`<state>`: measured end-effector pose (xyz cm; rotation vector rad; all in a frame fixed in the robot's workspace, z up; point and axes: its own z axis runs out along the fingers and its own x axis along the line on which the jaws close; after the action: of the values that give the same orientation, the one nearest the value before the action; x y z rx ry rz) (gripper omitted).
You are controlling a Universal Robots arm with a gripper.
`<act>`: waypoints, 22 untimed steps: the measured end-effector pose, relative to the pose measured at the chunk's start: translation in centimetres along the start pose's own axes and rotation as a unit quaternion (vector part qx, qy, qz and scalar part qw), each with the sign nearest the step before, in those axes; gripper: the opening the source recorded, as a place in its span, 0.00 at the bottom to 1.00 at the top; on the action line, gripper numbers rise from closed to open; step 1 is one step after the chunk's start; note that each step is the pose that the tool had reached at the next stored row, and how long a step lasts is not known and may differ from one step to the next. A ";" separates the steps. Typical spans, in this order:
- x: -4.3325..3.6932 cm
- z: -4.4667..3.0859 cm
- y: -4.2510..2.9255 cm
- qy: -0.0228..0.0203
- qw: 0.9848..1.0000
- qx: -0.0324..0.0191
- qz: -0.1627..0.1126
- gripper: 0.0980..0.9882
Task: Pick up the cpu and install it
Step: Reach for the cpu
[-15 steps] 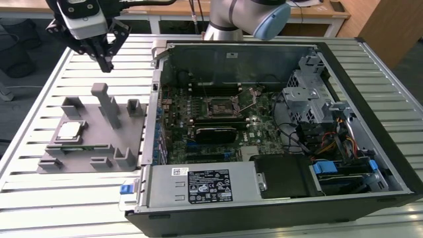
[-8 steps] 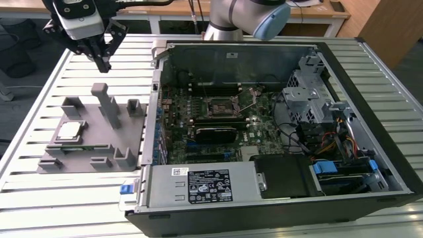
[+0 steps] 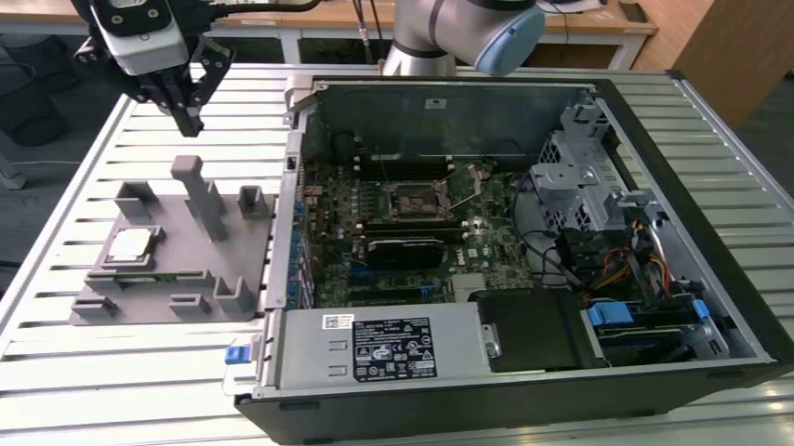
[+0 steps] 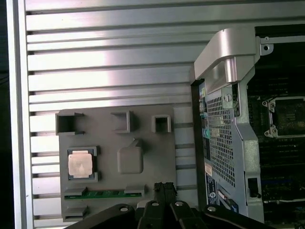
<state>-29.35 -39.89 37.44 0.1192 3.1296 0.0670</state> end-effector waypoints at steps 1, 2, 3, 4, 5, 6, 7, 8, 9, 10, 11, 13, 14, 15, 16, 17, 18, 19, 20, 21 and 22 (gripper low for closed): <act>0.06 0.01 -0.01 0.000 1.000 0.000 0.000 0.01; 0.12 0.01 -0.01 0.000 1.000 0.000 0.000 0.01; 0.18 0.02 -0.02 0.000 1.000 0.000 0.000 0.01; 0.25 0.03 -0.02 0.000 1.000 0.000 0.000 0.01; 0.31 0.03 -0.03 0.000 1.000 0.000 0.000 0.01; 0.38 0.04 -0.03 0.000 1.000 0.000 0.000 0.01; 0.44 0.05 -0.04 0.000 1.000 0.000 0.000 0.01; 0.51 0.06 -0.04 0.000 1.000 0.000 0.000 0.01; 0.57 0.07 -0.05 0.000 1.000 0.000 0.000 0.01; 0.65 0.07 -0.05 0.000 1.000 0.000 0.000 0.01; 0.71 0.09 -0.06 0.000 1.000 0.000 0.000 0.01; 0.85 0.11 -0.07 0.000 1.000 0.000 0.000 0.01; 0.94 0.12 -0.08 0.000 1.000 0.000 0.000 0.01; 1.03 0.13 -0.08 0.000 1.000 0.000 0.000 0.01; 1.14 0.13 -0.09 0.000 1.000 0.000 0.000 0.01; 1.25 0.14 -0.10 0.000 1.000 0.000 0.000 0.01; 1.37 0.15 -0.11 0.000 1.000 0.000 0.000 0.01; 1.51 0.16 -0.12 0.000 1.000 0.000 0.000 0.01; 1.66 0.17 -0.13 0.000 1.000 0.000 0.000 0.01; 1.80 0.18 -0.15 0.001 1.000 0.000 0.000 0.01; 1.93 0.18 -0.15 0.001 1.000 0.000 0.000 0.01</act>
<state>-31.28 -39.89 37.23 0.1193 3.1306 0.0669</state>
